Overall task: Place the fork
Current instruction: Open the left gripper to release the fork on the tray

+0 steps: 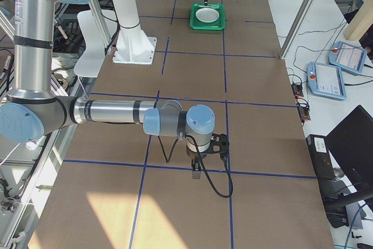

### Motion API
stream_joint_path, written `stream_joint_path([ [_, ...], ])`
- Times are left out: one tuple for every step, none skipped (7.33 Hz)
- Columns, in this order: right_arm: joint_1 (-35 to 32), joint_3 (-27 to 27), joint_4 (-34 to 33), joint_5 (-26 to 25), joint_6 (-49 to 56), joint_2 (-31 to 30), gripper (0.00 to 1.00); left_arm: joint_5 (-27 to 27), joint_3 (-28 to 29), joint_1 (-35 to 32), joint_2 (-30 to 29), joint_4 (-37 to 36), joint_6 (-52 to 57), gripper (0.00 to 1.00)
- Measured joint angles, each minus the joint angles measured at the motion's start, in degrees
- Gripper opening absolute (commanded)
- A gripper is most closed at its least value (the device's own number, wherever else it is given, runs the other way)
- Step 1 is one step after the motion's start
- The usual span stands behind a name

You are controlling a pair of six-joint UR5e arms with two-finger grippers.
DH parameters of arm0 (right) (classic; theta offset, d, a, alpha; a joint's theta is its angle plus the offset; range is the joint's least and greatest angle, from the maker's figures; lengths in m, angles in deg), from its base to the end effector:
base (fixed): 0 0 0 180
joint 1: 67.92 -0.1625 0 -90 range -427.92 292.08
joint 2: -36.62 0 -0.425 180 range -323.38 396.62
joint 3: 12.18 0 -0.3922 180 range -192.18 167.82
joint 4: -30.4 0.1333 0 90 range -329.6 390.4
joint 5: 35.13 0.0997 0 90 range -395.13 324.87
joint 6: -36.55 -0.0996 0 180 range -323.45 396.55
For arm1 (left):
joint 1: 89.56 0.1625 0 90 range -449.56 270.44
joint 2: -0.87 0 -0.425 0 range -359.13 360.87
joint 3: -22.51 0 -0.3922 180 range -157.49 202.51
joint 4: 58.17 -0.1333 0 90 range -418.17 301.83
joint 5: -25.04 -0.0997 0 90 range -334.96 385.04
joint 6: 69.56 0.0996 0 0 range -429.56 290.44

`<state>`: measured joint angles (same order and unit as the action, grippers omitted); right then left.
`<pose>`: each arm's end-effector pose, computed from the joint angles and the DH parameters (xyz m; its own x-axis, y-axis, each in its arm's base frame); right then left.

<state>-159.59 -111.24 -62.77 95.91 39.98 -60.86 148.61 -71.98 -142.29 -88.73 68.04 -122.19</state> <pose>0.0805 -0.4321 0.6509 0.7538 -0.0197 0.6568 0.0160 0.9998 0.0116 0.2514 -0.4595 0.5583 0.6380 -0.0033 -0.7700 0.0745 0.9956 0.0574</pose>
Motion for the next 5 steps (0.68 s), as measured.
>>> stream_joint_path([
  [0.00, -0.01, 0.00, 0.00, 0.00, 0.00, 1.00, 0.59, 0.11, -0.04, 0.02, 0.06, -0.06, 1.00],
  [0.00, -0.01, 0.00, 0.00, 0.00, 0.00, 1.00, 1.89, -0.17, -0.22, 0.14, 0.02, 0.01, 1.00],
  [0.00, -0.01, 0.00, 0.00, 0.00, 0.00, 1.00, 4.68, -0.42, -1.16, 0.48, -0.19, 0.52, 1.00],
  [0.00, 0.01, 0.00, 0.00, 0.00, 0.00, 1.00, 7.70, -0.54, -3.42, 1.01, -0.61, 2.37, 1.00],
  [0.00, 0.00, 0.00, 0.00, 0.00, 0.00, 1.00, 9.50, -0.56, -6.58, 1.86, -2.03, 6.89, 1.00],
])
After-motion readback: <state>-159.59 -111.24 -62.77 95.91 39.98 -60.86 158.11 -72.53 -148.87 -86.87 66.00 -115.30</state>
